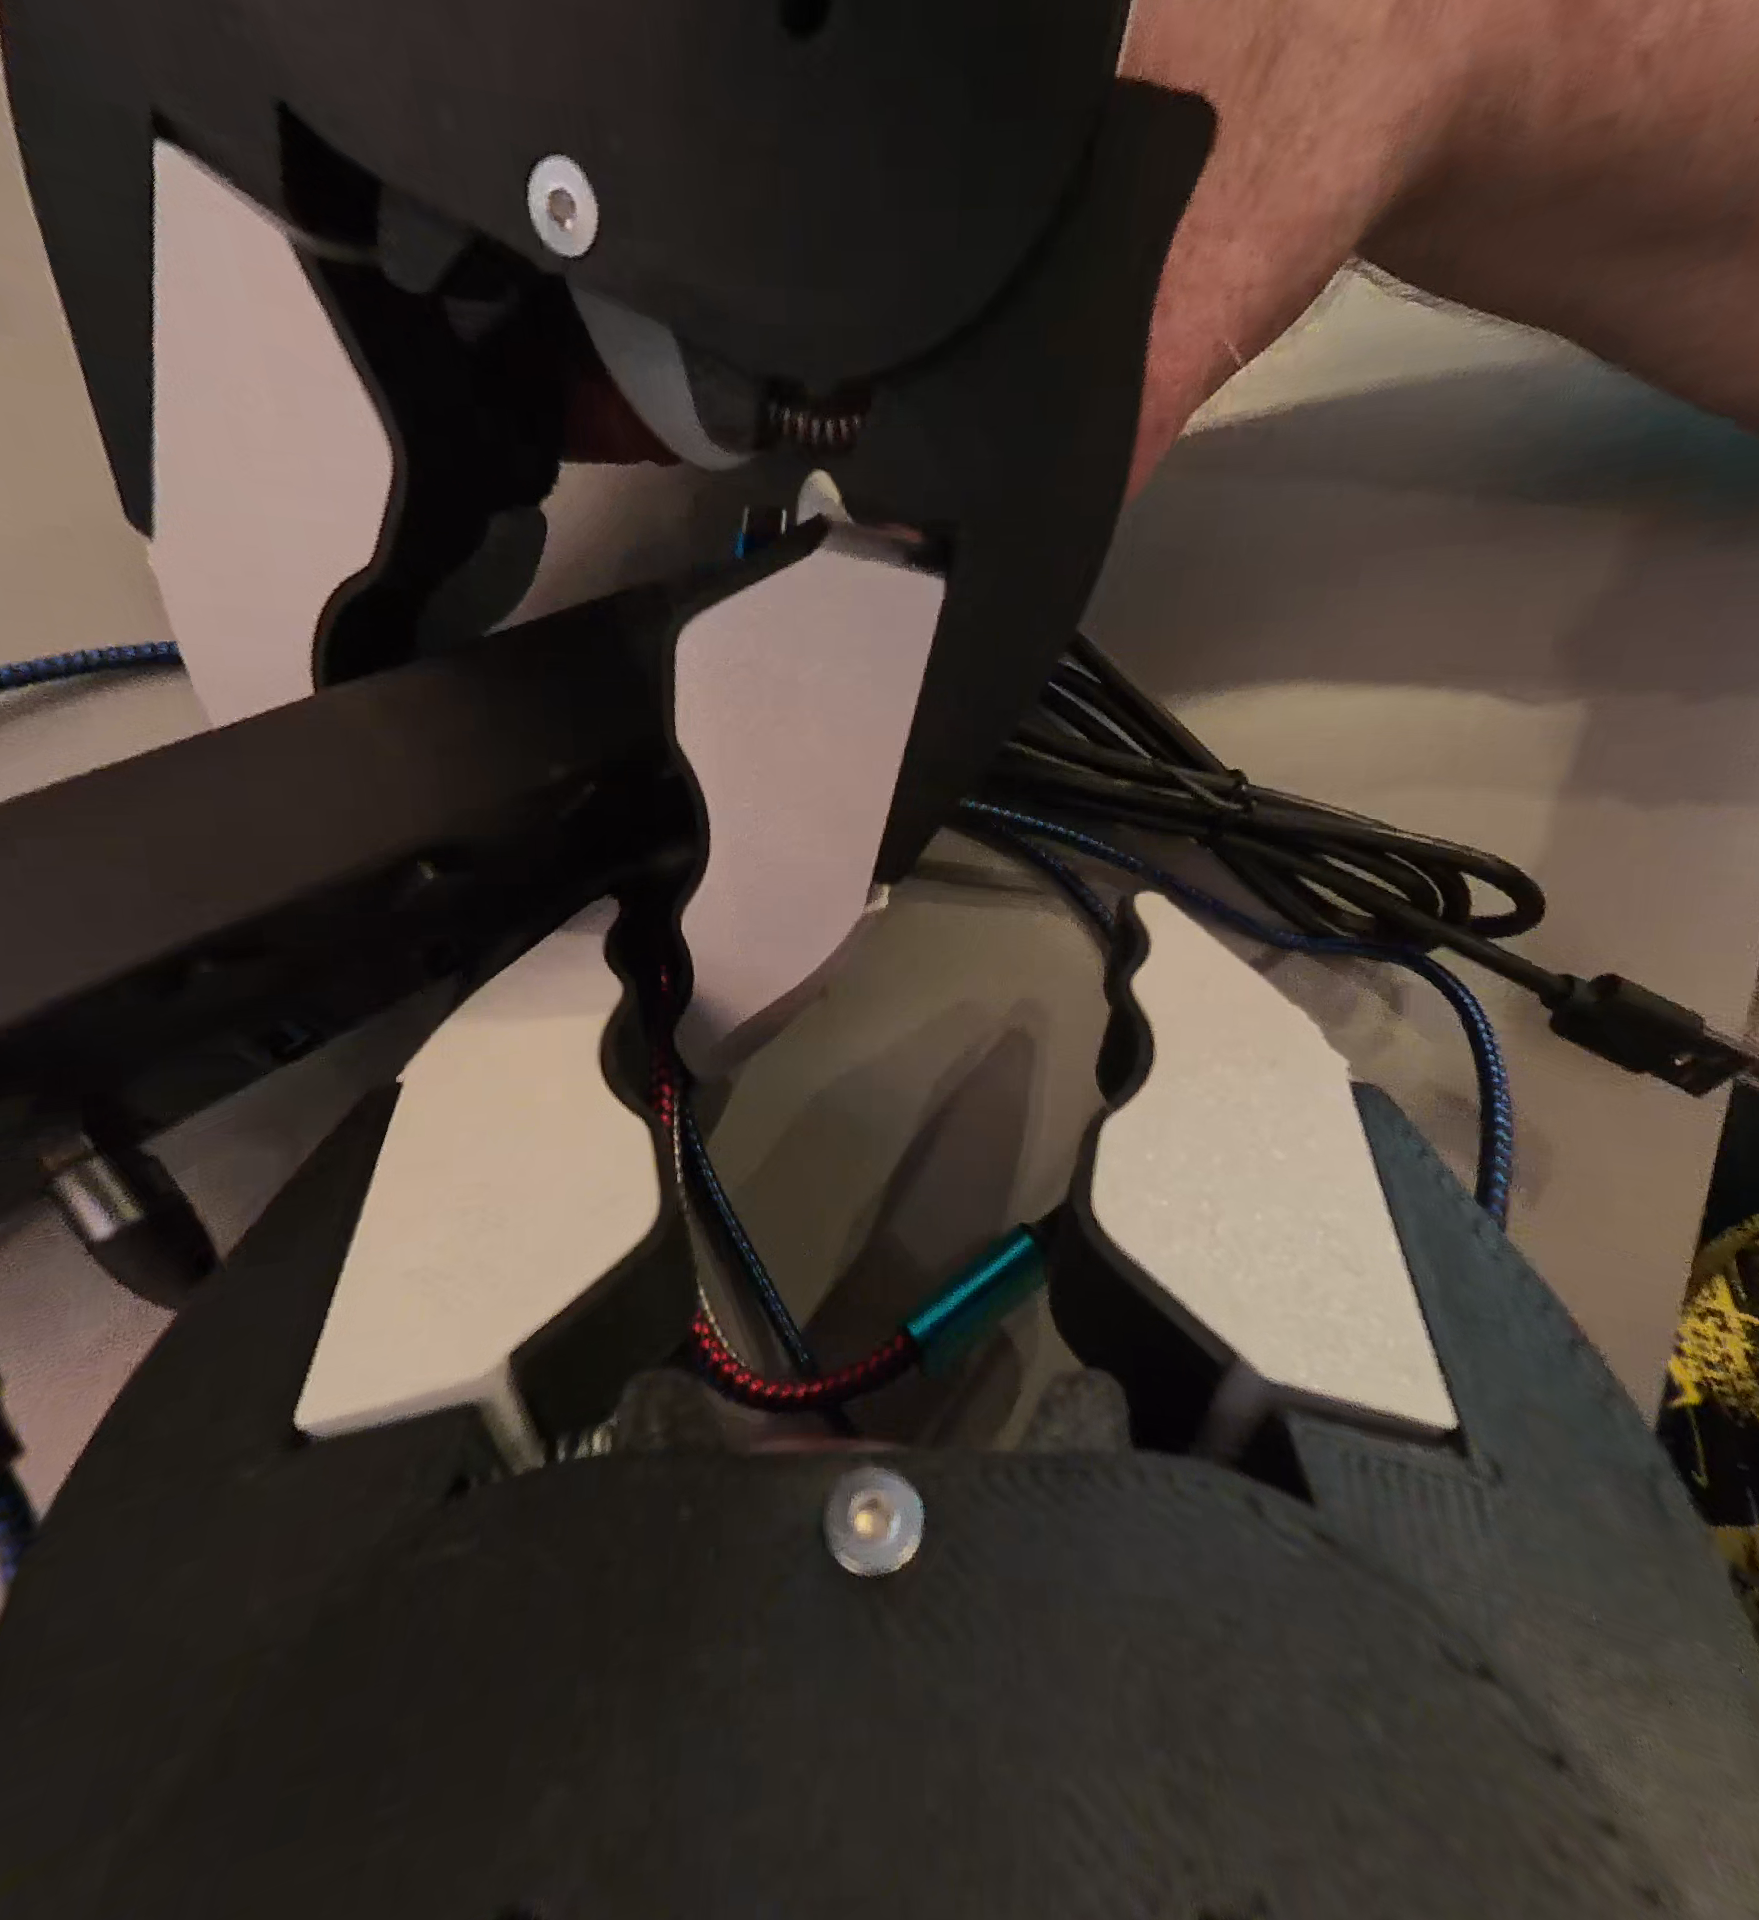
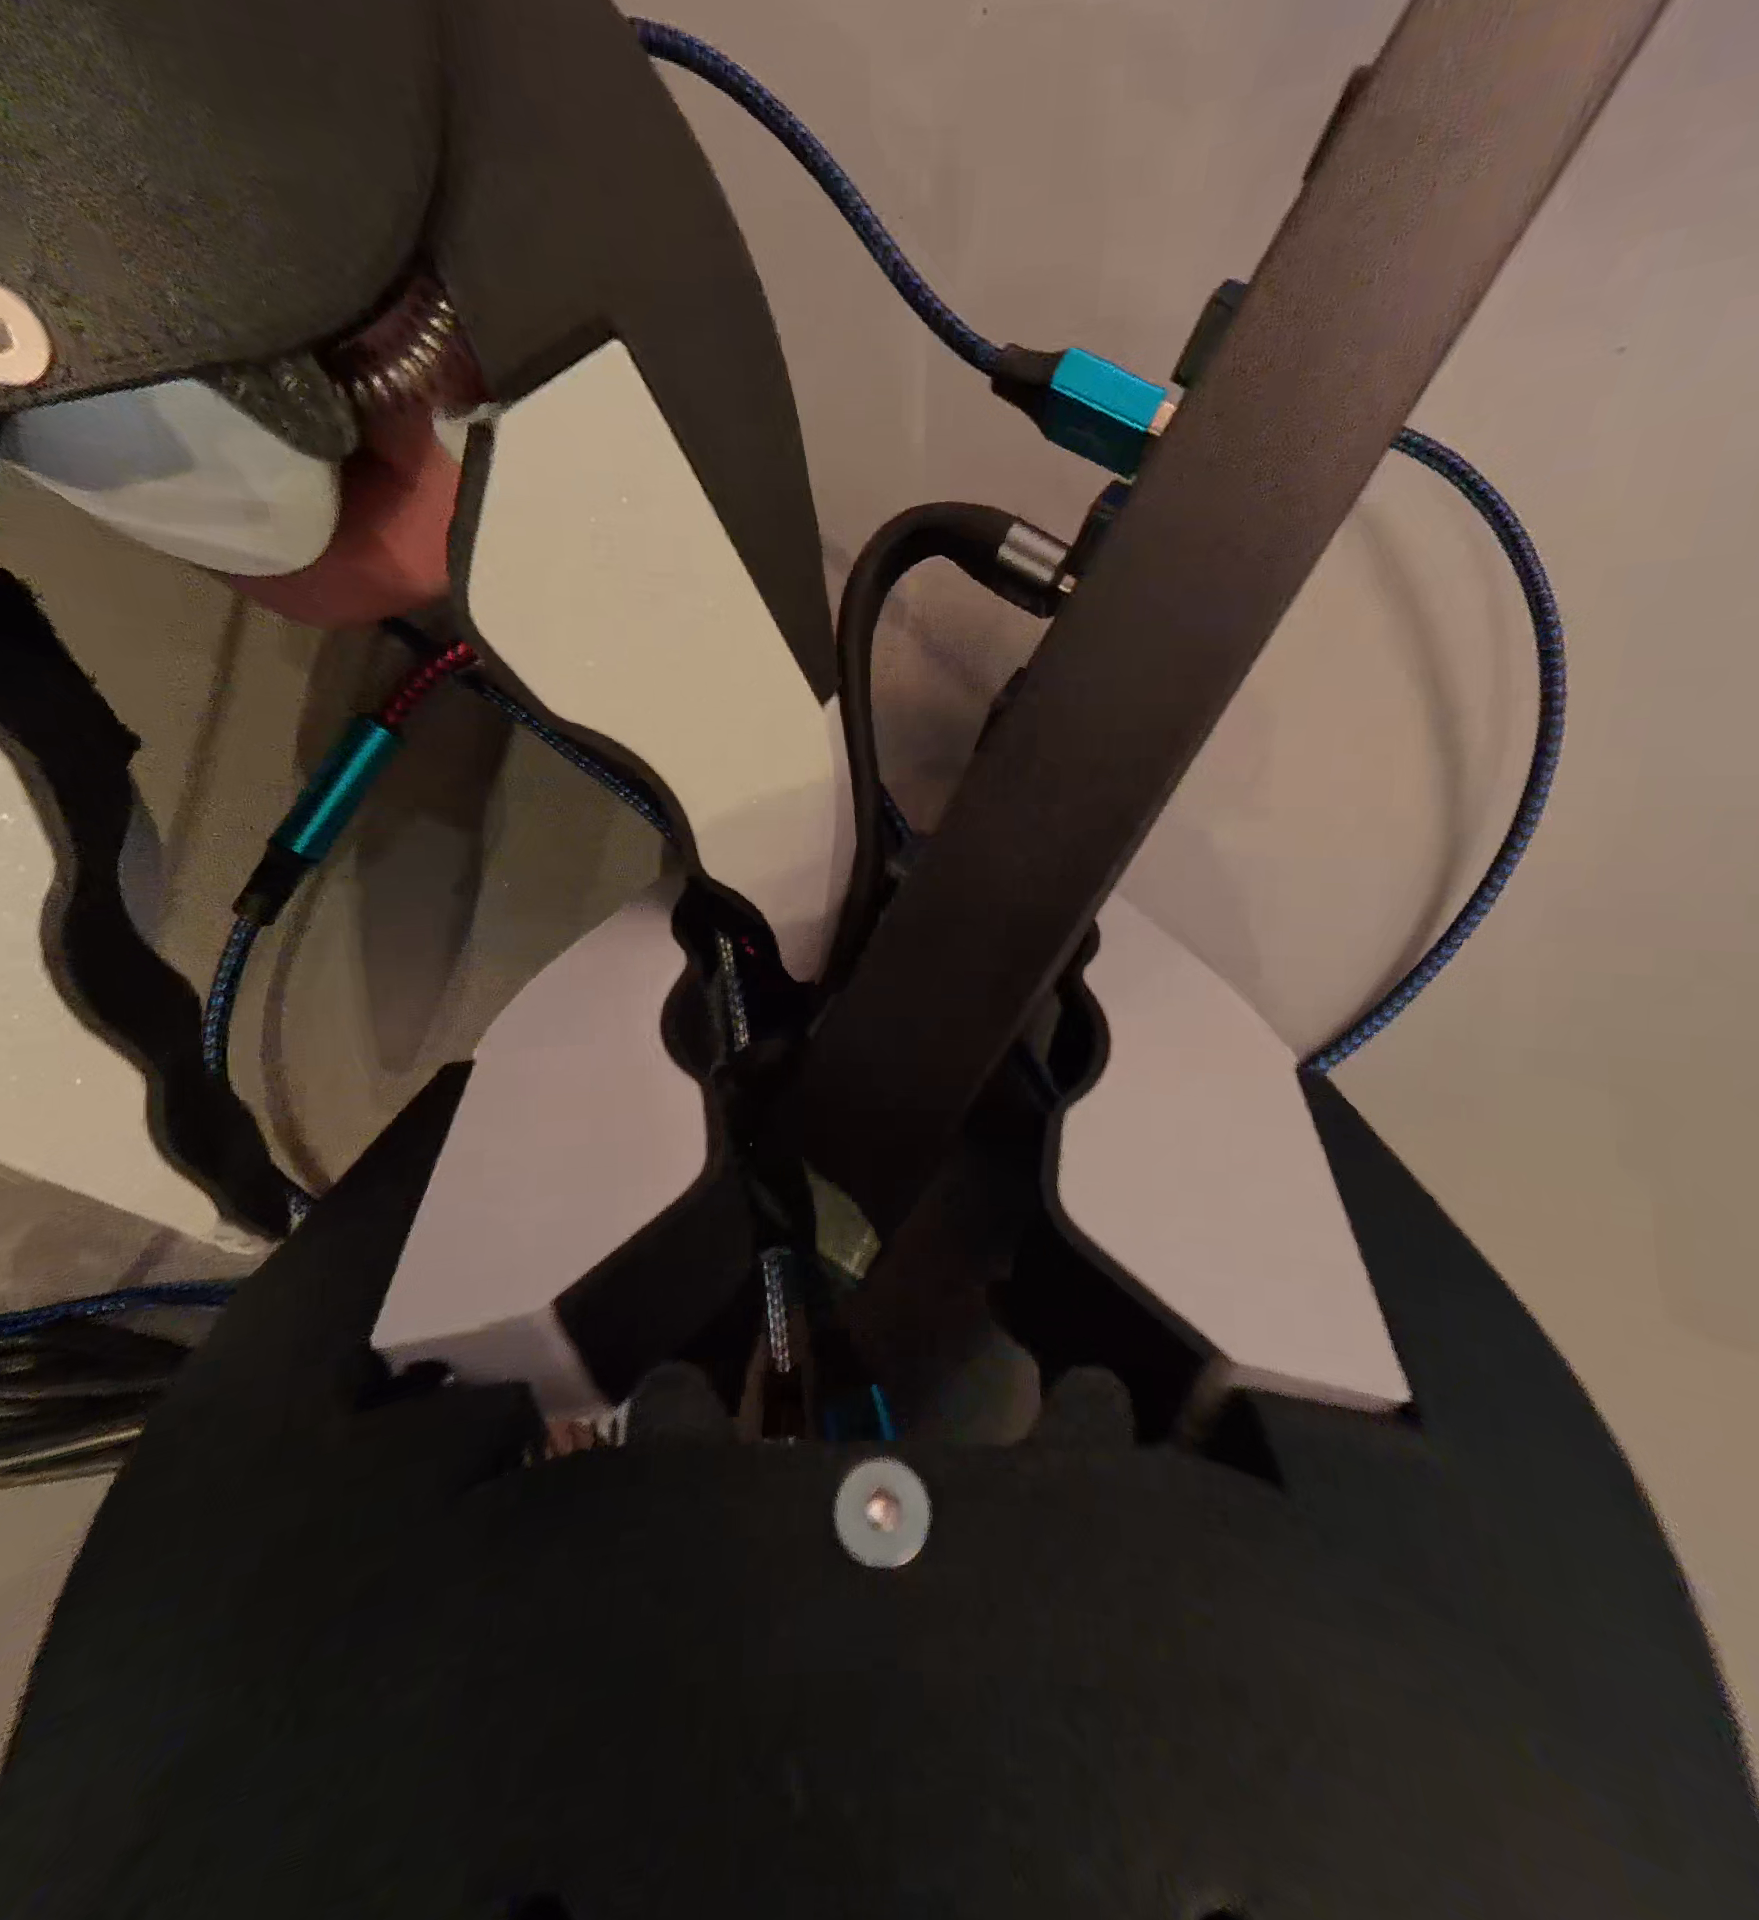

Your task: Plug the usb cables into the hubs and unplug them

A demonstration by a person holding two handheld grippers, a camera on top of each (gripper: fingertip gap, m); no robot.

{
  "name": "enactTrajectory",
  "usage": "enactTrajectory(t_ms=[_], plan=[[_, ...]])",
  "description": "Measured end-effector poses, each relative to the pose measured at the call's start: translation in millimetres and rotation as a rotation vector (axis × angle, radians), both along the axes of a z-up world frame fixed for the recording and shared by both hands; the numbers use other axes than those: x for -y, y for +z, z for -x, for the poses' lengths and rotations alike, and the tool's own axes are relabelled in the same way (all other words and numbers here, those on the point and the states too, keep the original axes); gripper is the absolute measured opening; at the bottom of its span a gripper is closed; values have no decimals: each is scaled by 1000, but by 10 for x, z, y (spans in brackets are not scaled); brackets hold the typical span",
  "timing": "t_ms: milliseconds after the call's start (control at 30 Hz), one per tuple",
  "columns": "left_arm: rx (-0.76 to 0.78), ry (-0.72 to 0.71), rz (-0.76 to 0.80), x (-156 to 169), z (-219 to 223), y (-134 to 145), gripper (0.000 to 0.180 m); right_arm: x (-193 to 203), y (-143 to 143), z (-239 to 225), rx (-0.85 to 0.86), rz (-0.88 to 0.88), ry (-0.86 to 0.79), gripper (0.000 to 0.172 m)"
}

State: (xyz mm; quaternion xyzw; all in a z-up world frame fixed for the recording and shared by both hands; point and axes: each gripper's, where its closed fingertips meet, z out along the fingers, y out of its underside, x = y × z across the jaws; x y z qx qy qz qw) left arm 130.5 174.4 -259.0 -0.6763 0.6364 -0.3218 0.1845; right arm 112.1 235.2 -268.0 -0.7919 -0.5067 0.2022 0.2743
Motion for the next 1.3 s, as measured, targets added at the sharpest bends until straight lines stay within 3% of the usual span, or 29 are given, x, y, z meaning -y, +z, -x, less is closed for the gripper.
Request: enactTrajectory(t_ms=[100,300,433,567,700,767,900,1000,1300], plan=[[-32,-25,22,30,87,34,87,29,6,45,-15,12,11,50],[-92,-100,73,137,298,103,96,99,28,214,-73,54,46,47],[30,-99,208,99,332,421,94,109,31,159,-85,79,42,40],[184,-67,106,-177,497,887,84,121,22,100,-59,76,46,29],[197,28,-37,-443,814,968,87,121,25,89,-41,69,45,28],[253,72,-24,-500,969,1015,84,122,30,69,-38,68,44,28],[301,239,-17,-756,1284,931,82,98,92,-48,-23,40,24,29],[279,320,-6,-877,1445,708,82,30,259,-197,-50,20,-27,29],[152,348,-48,-911,1470,142,83,-210,1175,-975,-69,-97,-173,28]])
